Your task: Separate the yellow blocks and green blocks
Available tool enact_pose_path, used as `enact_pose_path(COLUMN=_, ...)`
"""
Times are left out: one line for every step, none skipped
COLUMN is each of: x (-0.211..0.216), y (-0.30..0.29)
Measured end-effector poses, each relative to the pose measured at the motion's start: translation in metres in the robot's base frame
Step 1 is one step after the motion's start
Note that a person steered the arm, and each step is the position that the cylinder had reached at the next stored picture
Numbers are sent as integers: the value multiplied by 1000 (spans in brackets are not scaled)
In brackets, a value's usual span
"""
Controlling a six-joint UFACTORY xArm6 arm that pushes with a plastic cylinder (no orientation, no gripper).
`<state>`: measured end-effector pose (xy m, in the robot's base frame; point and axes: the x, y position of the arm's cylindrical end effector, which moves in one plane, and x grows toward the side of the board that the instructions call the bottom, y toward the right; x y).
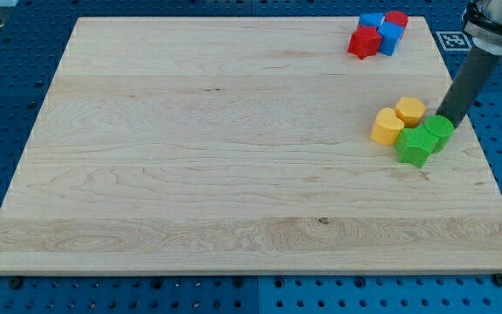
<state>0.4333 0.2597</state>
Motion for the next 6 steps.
enact_pose_path(x=5, y=-9)
enact_pose_path(x=5, y=-23)
enact_pose_path(x=5, y=-41)
enact_pose_path(x=5, y=-63)
enact_pose_path(x=12, y=-85)
enact_pose_path(x=33, y=-95)
